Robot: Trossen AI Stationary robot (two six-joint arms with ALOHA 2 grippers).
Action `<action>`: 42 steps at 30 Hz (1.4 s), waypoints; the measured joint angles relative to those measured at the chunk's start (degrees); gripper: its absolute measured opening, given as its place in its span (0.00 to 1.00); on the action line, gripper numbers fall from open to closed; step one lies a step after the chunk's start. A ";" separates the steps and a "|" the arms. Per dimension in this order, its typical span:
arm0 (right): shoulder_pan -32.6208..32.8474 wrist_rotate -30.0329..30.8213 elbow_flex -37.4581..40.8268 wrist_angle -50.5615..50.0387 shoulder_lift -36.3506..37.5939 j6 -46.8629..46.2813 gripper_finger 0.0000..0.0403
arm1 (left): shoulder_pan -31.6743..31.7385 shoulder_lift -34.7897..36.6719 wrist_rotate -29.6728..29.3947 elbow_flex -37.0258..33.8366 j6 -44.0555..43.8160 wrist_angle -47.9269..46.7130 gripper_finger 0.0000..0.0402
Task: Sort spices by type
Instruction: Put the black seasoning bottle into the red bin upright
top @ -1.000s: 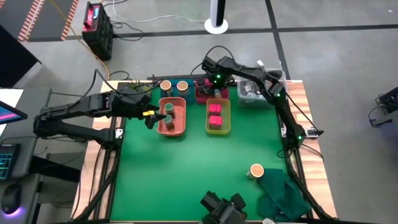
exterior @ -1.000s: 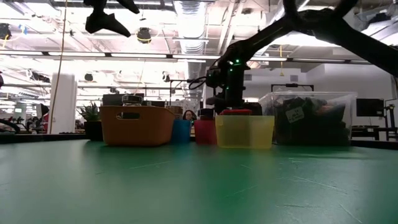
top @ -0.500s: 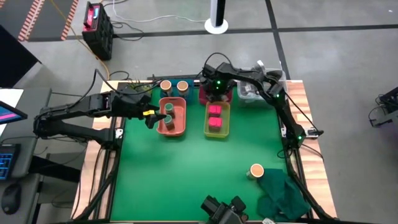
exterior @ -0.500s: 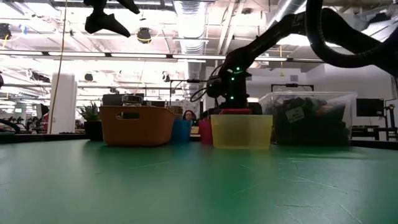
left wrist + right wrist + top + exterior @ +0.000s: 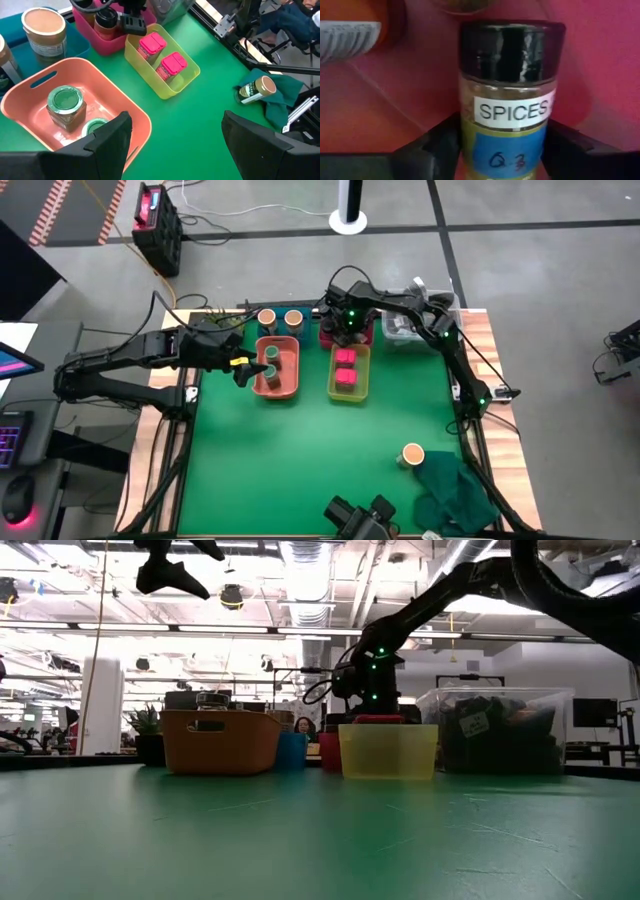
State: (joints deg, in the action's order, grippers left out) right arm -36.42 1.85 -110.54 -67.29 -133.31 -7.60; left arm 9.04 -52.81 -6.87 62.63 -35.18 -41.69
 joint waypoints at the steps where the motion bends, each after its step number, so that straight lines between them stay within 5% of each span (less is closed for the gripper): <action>1: 0.00 0.00 0.00 -0.04 0.03 0.36 0.63 | 0.00 -0.01 0.02 0.00 0.00 0.00 0.73; 10: 0.07 -0.20 -0.51 -1.15 1.35 2.47 0.38 | 0.00 0.01 0.04 0.00 0.00 -0.01 0.73; 26: -0.05 -2.14 -5.55 -2.48 14.00 4.28 0.40 | 0.00 -0.60 0.03 0.00 -0.49 1.17 0.73; 33: 3.37 -8.50 -5.60 11.91 23.41 3.66 0.40 | 0.33 -5.75 -1.46 0.00 8.28 11.00 0.73; 42: 14.73 -7.80 -5.60 24.37 31.47 -2.71 0.40 | 0.63 -13.72 2.19 0.00 13.53 29.52 0.73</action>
State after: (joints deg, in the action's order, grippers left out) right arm -21.69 -5.95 -116.14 -42.91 -101.84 -10.31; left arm 9.67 -66.53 -4.69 62.63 -21.65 -12.17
